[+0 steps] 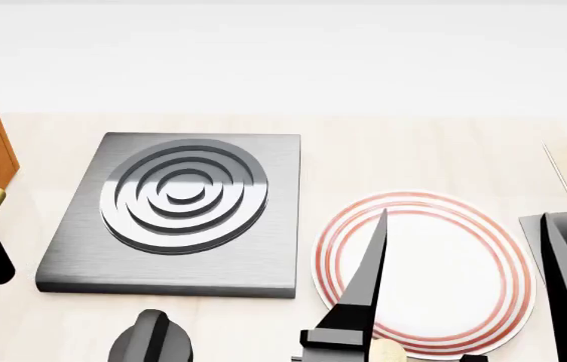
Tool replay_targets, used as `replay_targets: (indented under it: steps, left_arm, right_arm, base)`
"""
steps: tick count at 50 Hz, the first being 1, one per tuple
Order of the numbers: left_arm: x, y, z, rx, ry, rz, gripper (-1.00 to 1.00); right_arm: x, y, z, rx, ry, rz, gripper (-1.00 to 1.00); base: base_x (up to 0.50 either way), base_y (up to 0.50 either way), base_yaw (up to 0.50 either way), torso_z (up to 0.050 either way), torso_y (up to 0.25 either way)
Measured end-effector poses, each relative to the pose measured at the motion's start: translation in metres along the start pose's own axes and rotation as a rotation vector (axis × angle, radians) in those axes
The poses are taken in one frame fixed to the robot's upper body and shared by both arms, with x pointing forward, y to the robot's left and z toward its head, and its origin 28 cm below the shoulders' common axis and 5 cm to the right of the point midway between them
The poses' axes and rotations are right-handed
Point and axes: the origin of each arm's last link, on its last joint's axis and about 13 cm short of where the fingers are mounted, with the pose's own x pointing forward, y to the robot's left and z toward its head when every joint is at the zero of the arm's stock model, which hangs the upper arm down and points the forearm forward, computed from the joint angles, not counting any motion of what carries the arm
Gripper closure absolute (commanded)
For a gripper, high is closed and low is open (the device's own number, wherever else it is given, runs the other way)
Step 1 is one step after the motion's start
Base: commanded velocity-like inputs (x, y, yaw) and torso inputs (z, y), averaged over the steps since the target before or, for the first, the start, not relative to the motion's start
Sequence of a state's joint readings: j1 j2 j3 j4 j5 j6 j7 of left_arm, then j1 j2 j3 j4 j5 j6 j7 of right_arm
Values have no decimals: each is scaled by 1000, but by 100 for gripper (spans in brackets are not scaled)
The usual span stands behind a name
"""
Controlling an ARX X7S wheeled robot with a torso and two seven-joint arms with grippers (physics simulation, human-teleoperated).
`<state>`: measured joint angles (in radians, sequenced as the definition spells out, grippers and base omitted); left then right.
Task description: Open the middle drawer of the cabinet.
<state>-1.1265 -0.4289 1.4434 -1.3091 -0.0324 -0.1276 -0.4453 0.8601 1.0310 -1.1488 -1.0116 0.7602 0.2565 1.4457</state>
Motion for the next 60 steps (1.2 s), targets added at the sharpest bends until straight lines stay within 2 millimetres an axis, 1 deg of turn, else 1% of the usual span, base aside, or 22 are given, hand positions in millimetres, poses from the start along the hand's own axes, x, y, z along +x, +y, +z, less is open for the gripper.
replay_targets:
  steps: [34, 44, 60]
  left_arm:
    - [0, 3, 1, -7, -26, 4, 100]
    - [-3, 3, 10, -3, -74, 3, 100]
    - [-9, 9, 25, 12, -133, -17, 100]
  right_arm:
    - [0, 0, 0, 1, -1, 3, -100]
    - [0, -1, 1, 1, -2, 3, -100]
    - [-1, -1, 1, 0, -3, 4, -100]
  base:
    - [1, 0, -1, 0, 3]
    - [1, 0, -2, 0, 4]
    - [0, 0, -4, 2, 3]
